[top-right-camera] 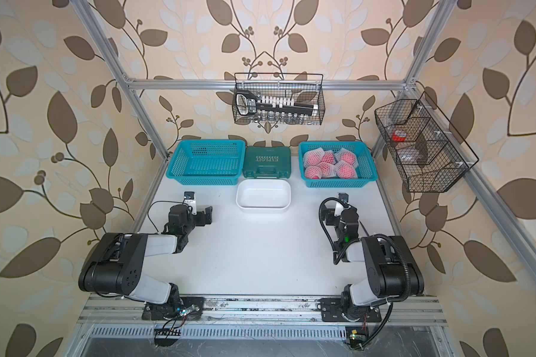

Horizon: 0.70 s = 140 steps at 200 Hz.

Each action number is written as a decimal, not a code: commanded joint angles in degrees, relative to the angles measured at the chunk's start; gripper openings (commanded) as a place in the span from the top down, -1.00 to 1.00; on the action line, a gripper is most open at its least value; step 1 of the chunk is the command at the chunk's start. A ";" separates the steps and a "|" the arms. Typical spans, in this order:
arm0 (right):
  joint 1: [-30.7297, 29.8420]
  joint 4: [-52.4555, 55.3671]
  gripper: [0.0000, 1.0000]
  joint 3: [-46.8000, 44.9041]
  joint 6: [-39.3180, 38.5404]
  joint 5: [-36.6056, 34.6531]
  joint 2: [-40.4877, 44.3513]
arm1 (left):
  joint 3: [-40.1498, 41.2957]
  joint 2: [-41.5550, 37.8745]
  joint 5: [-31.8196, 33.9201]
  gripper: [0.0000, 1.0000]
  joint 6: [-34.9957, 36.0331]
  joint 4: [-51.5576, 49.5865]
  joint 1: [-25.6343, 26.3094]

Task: Remove foam nets from apples
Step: Pick up the apple from the basket.

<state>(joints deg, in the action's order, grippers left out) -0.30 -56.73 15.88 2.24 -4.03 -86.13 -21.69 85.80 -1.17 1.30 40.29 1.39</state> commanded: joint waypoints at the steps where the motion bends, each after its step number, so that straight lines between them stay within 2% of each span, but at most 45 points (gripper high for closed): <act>1: 0.23 -0.48 -1.00 1.08 -0.08 0.42 -0.12 | -1.86 0.25 -1.11 -0.97 -0.16 -0.18 -0.72; 8: 0.16 -0.97 -1.00 0.72 -0.08 0.21 0.16 | -1.63 0.08 -1.11 -0.97 -0.16 0.03 -0.70; 22: -0.71 -1.73 -1.00 -0.15 1.31 -6.72 3.10 | -1.56 -2.01 0.87 -0.97 -0.20 -0.26 -0.60; 28: -1.43 1.03 -1.00 0.24 1.13 -8.96 6.89 | -2.80 -5.70 2.08 -0.97 0.14 -4.64 -0.05; 37: -2.51 11.93 -1.00 2.72 1.47 -11.06 14.20 | -6.37 -11.99 7.57 -0.98 -0.81 -15.40 2.20; 45: -2.91 22.32 -1.00 6.06 6.52 -12.75 20.26 | -8.26 -17.97 12.16 -0.98 -1.57 -19.59 5.01; 50: -2.87 25.26 -1.00 7.64 9.70 -13.19 23.35 | -9.10 -21.38 14.30 -0.97 -2.26 -20.51 6.99; 61: -2.85 28.17 -1.00 9.56 23.79 -16.70 28.49 | -12.08 -27.61 16.30 -0.95 -6.11 -24.16 10.30; 66: -2.64 30.24 -0.99 10.41 30.51 -17.22 30.07 | -14.29 -29.37 15.73 -0.91 -8.39 -26.33 11.14; 70: -1.89 30.07 -0.99 10.79 31.61 -13.72 31.09 | -15.87 -30.28 14.21 -0.89 -9.90 -27.96 11.61; 83: -0.37 26.21 -0.99 13.16 25.86 5.50 32.51 | -21.42 -30.61 6.11 -0.88 -12.82 -31.42 12.98; 91: -1.53 28.12 -0.99 16.61 22.90 10.99 31.96 | -25.41 -29.29 1.38 -0.88 -13.46 -34.53 14.24; 109: -5.22 41.60 -0.99 27.11 20.88 5.22 27.43 | -33.23 -24.46 -4.47 -0.88 -11.44 -40.91 19.86; 140: -4.76 52.59 -0.99 38.04 19.26 0.44 16.63 | -40.25 -15.68 -5.37 -0.94 -5.03 -44.87 32.66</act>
<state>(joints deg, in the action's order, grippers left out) -5.52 -19.81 48.53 22.24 -1.91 -62.78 -59.51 62.98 -1.26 -7.57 5.85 26.72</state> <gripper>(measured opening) 0.995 0.962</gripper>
